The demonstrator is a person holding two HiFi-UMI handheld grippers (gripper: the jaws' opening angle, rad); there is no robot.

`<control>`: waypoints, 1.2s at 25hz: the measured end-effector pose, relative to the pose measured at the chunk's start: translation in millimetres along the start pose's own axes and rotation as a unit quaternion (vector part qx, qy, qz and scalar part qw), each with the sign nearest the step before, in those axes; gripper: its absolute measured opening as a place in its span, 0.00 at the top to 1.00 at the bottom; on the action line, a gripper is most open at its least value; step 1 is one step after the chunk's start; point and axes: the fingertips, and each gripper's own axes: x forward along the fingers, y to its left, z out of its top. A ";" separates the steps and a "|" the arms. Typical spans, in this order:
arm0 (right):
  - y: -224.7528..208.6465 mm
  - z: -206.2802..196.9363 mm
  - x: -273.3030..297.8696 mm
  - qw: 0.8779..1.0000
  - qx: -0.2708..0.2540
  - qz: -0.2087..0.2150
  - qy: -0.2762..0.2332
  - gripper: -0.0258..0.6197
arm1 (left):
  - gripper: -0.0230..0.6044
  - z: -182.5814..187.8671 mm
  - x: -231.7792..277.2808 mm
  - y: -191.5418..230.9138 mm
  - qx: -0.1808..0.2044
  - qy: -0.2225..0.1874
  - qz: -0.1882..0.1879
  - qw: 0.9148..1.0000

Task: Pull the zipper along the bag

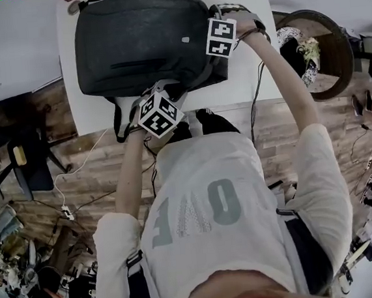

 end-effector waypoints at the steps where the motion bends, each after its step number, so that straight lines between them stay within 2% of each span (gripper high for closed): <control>1: -6.9 2.3 5.5 1.000 -0.009 0.001 -0.005 0.91 | 0.78 4.5 3.4 3.9 -0.008 -0.002 0.005 1.000; 4: -28.1 8.4 20.6 1.000 -0.019 0.000 -0.024 0.91 | 0.78 18.8 14.3 16.3 -0.033 -0.010 0.022 0.999; 10: -54.5 21.2 32.6 0.997 -0.069 -0.014 -0.026 0.91 | 0.78 37.4 23.5 29.0 -0.069 -0.027 0.049 0.996; 12: -56.2 20.7 34.8 0.997 -0.074 -0.012 -0.028 0.91 | 0.78 40.1 24.3 28.7 -0.063 -0.033 0.053 0.996; 14: -57.6 18.6 36.4 0.997 -0.071 -0.012 -0.030 0.91 | 0.78 48.2 14.1 27.9 -0.038 -0.045 0.064 0.996; 16: -59.0 17.7 37.4 0.997 -0.072 -0.015 -0.031 0.91 | 0.78 65.6 -14.8 37.0 -0.017 -0.072 0.099 0.992; 18: -59.2 15.4 37.0 0.997 -0.075 -0.017 -0.030 0.91 | 0.77 79.2 -45.4 59.7 -0.020 -0.093 0.133 0.987; 20: -56.8 11.1 35.0 0.997 -0.072 -0.012 -0.027 0.91 | 0.70 75.0 -61.0 93.0 -0.009 -0.077 0.174 0.982; 22: -54.4 8.0 33.4 0.997 -0.074 -0.008 -0.023 0.91 | 0.63 54.7 -62.0 127.3 0.015 -0.032 0.210 0.977; 23: -54.1 7.6 33.5 0.997 -0.077 -0.007 -0.021 0.91 | 0.63 41.4 -59.0 141.6 0.019 -0.008 0.219 0.976; 26: -55.3 6.4 33.2 0.996 -0.085 -0.002 -0.018 0.91 | 0.60 4.5 -44.7 168.9 -0.006 0.040 0.217 0.975; 30: -58.7 0.4 27.7 0.996 -0.084 0.008 -0.017 0.91 | 0.58 -0.7 -41.1 176.9 -0.023 0.043 0.210 0.976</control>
